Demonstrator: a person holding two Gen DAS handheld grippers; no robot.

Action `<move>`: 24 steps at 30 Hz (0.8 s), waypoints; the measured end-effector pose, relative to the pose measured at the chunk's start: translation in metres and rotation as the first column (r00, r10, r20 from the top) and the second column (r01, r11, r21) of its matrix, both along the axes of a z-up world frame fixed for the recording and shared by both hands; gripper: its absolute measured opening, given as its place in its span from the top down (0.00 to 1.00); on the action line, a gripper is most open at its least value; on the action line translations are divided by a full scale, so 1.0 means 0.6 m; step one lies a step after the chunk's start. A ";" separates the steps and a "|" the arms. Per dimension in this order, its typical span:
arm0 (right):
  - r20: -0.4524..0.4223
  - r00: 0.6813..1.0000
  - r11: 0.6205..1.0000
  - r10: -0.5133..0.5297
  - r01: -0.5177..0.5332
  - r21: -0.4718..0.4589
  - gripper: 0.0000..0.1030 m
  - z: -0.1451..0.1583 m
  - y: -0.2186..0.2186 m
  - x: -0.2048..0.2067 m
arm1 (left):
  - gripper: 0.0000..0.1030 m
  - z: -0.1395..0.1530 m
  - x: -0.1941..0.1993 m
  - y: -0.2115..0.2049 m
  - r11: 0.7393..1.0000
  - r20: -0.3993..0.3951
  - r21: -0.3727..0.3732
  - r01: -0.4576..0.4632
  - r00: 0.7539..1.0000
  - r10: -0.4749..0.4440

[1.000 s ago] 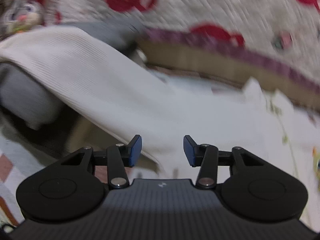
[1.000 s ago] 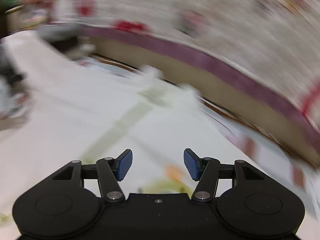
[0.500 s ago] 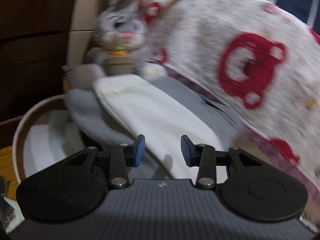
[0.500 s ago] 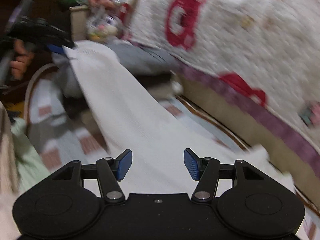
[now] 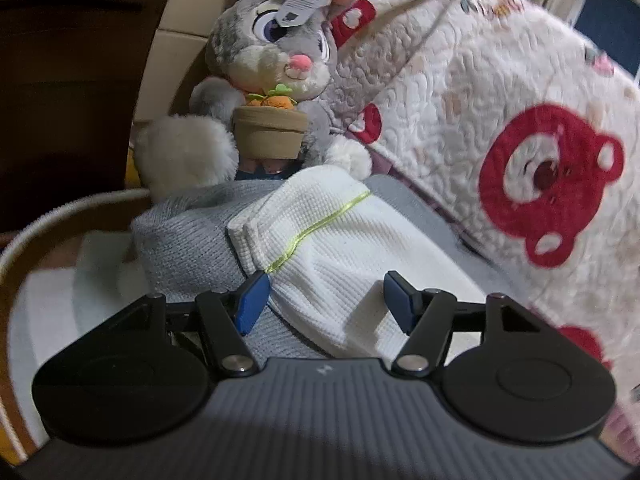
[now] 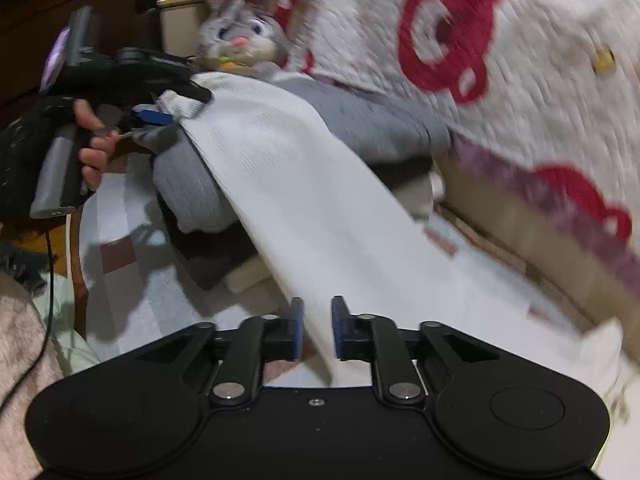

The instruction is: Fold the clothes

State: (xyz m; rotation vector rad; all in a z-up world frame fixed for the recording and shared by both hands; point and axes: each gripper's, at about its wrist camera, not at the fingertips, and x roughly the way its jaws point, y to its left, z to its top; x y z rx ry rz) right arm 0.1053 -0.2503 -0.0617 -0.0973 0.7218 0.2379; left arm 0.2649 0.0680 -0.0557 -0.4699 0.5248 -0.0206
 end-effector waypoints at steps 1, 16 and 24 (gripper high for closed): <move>-0.013 1.000 1.000 -0.023 0.023 0.013 0.79 -0.006 -0.004 -0.003 | 0.39 0.000 -0.003 0.005 1.000 0.014 -0.016 -0.003 1.000 0.003; -0.120 0.965 0.966 -0.231 0.243 0.092 0.70 -0.047 -0.058 0.012 | 0.51 -0.001 -0.006 0.046 0.999 0.066 -0.030 -0.039 0.997 0.041; -0.140 0.954 0.956 -0.264 0.279 0.095 0.67 -0.057 -0.068 0.021 | 0.87 -0.014 0.026 0.036 0.994 0.098 -0.066 0.084 0.992 -0.077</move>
